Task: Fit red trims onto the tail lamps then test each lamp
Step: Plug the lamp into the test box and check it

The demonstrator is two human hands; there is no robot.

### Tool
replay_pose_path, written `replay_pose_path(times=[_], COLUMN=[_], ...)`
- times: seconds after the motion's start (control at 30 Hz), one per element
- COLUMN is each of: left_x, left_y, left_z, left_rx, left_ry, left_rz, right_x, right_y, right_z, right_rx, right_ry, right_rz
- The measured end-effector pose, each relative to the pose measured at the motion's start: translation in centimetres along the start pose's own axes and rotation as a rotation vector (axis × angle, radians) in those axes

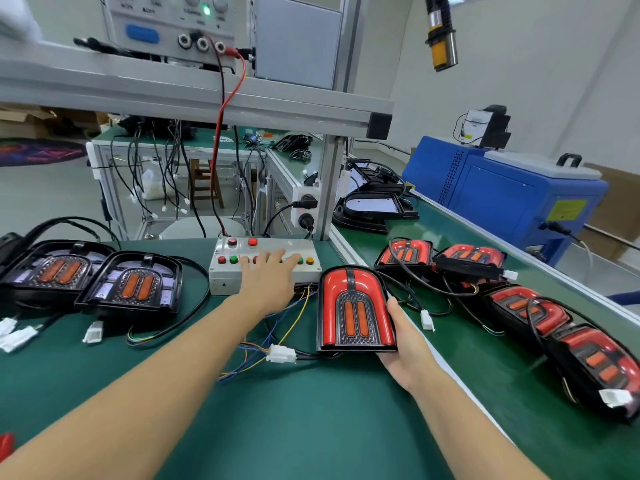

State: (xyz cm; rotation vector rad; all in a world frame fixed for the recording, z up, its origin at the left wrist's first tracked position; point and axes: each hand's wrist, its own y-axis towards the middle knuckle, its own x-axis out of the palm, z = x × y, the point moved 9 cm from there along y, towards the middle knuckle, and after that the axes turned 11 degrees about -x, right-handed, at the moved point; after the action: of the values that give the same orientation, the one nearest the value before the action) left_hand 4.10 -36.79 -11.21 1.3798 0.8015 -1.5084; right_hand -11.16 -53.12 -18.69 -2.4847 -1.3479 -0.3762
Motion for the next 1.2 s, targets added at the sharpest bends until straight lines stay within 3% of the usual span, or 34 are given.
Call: replay_pose_path(times=[0.1, 0.2, 0.53, 0.83, 1.03, 1.2], left_x=[-1.5, -2.4, -0.2, -0.3, -1.2, -3.0], left_y=[-2.9, -6.4, -12.7, -12.5, -12.3, -12.0], left_z=[-0.3, -0.8, -1.4, -1.7, -2.7, -3.7], left_rx=[0.143, 0.295, 0.499, 0.438, 0.369, 0.291], left_ry=[-0.269, -0.383, -0.249, -0.222, -0.328, -0.540], left_rz=[0.005, 0.029, -0.010, -0.092, -0.151, -0.125], right_x=[-0.1, -0.3, -0.3, -0.1, 0.3, 0.4], right_y=[0.0, -0.2, -1.6, -2.4, -1.6, -1.6], right_z=[0.0, 0.1, 0.3, 0.6, -1.6, -1.9], right_rx=[0.021, 0.042, 0.060, 0.128, -0.060, -0.068], right_ry=[-0.042, -0.058, -0.105, -0.231, -0.741, -0.797], right_rz=[-0.009, 0.005, 0.016, 0.007, -0.014, -0.049])
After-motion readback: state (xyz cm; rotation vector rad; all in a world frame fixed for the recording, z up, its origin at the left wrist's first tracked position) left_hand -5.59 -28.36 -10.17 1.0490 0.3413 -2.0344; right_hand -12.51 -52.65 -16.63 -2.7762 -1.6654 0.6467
